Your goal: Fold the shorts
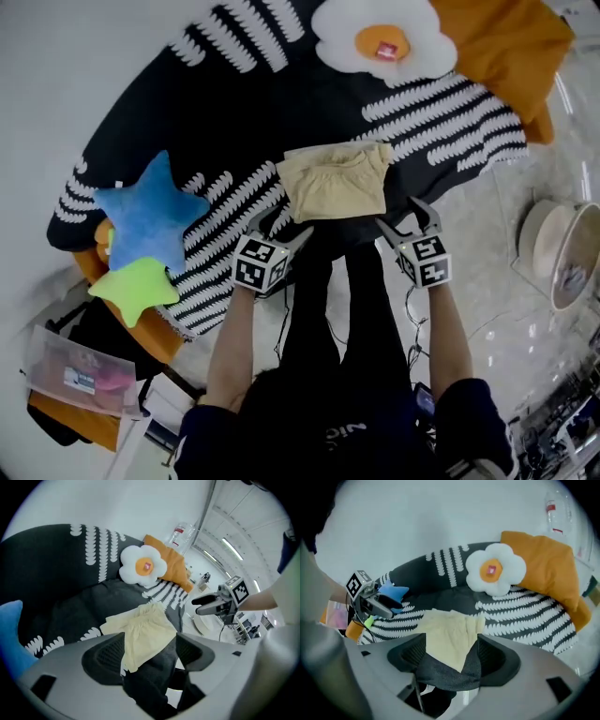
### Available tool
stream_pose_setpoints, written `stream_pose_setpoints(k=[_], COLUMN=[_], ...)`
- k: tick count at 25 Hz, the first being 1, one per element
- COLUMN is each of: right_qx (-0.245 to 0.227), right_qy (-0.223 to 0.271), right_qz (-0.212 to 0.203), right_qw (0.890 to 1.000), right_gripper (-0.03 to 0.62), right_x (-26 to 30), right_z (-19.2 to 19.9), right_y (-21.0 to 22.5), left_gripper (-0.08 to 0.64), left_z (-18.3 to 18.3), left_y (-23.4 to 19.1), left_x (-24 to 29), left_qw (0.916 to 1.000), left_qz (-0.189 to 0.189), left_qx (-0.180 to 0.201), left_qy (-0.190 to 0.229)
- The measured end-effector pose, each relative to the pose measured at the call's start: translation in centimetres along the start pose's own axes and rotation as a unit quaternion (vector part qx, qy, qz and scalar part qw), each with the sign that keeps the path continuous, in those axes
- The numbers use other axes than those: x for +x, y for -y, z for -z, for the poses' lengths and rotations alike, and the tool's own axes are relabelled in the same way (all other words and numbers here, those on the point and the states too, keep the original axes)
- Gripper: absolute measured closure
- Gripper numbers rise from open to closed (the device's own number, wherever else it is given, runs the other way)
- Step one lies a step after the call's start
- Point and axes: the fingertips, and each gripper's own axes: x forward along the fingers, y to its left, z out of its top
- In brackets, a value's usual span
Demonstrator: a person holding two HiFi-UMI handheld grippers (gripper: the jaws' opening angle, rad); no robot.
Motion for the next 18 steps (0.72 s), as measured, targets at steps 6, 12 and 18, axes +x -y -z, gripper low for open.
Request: stream_pose_setpoints(k=[6, 12, 18], right_qx=[-0.009, 0.012, 0.002], right_qy=[0.052, 0.079, 0.107], right_qz=[0.018, 0.045, 0.061], right_qw=[0.998, 0.996, 0.992], right_gripper=[0.245, 0.235, 0.230], right_x=[-6.3, -11.7, -15.5], right_z=[-4.8, -5.9, -7.7], right_y=[-3.9, -6.8, -9.1], left_gripper=[0.236, 0.235, 0.236], left_z=[-4.3, -6.3, -8.3], left_y=[5.0, 9.5, 11.2], left_x=[-5.2, -9.7, -15.0], left_qw=[0.9973, 0.9944, 0.9891], left_qz=[0.020, 0.020, 0.010], left_qx=[-0.011, 0.055, 0.074], left_qy=[0.069, 0.088, 0.127])
